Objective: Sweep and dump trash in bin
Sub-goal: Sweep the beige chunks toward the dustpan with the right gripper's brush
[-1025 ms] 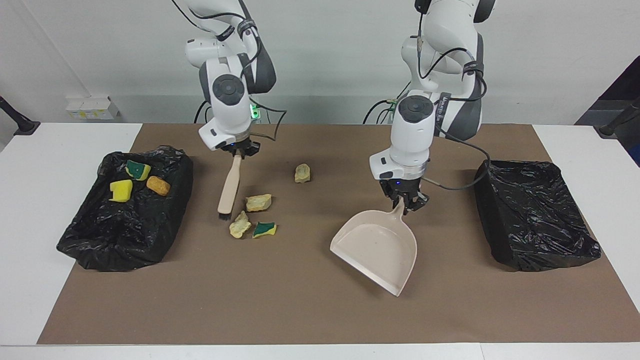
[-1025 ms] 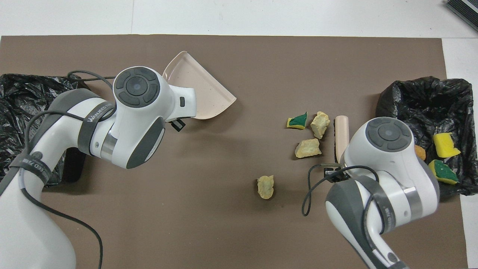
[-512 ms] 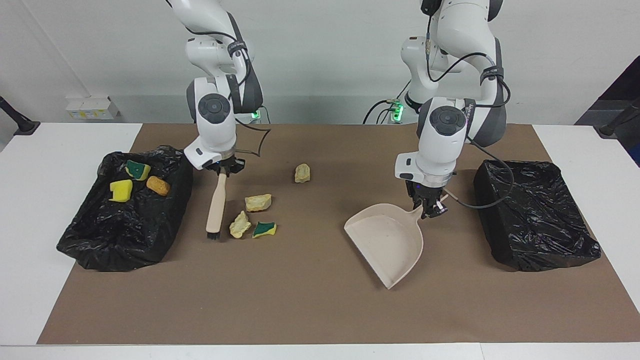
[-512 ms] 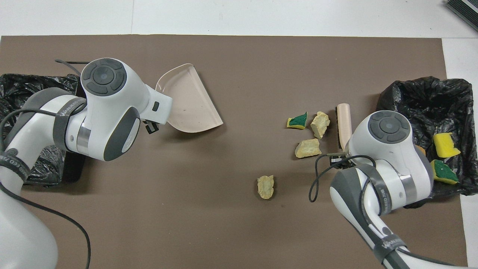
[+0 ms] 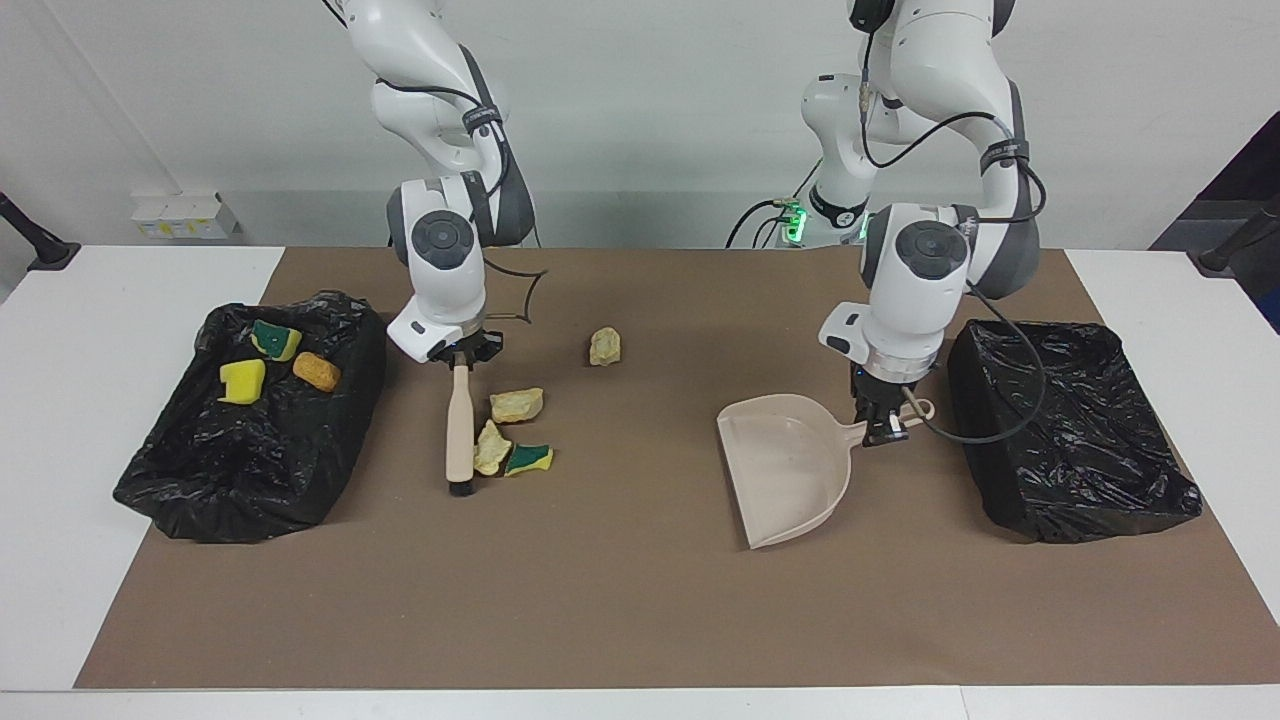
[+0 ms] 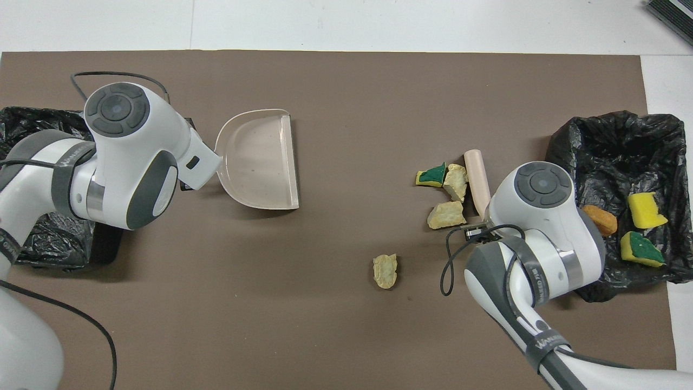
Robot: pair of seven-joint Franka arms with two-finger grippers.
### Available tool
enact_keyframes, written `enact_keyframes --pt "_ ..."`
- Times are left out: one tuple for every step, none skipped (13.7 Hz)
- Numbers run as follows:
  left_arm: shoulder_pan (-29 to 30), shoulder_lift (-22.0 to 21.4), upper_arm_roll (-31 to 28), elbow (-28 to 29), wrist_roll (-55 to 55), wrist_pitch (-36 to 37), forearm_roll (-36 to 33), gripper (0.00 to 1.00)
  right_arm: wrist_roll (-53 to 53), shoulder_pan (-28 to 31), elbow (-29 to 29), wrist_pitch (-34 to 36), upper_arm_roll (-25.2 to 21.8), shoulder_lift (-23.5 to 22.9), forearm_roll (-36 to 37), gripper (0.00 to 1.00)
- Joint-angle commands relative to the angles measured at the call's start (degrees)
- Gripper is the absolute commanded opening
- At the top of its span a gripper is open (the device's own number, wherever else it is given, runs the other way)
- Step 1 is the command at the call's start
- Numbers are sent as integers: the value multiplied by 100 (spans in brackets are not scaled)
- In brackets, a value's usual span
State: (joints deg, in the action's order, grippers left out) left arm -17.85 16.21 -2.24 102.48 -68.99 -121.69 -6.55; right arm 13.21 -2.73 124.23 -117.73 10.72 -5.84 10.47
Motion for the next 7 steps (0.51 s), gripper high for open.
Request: enact_keyframes --pt "36 -285 31 412 -351 -153 84 0 -143 -183 -250 -66 53 -277 -45 0" --pt "45 -364 31 535 -508 -205 75 0 -152 -280 -337 -57 62 -364 -54 0" --pt "45 -399 31 649 -553 -284 49 0 -178 -402 -408 -57 79 -426 -80 0" --pt "36 -487 31 790 -554 -372 6 0 -213 -456 -452 -66 88 -461 -281 0" --pt "27 -540 31 948 -554 -460 -12 0 -457 -535 -522 -75 106 -505 -526 0" --pt "-25 -505 31 993 -554 -504 -100 0 -825 -605 -583 -75 106 -532 -711 0" --pt "-43 -496 31 1089 -554 -627 -179 0 -1003 -649 -593 -110 132 -532 -905 0"
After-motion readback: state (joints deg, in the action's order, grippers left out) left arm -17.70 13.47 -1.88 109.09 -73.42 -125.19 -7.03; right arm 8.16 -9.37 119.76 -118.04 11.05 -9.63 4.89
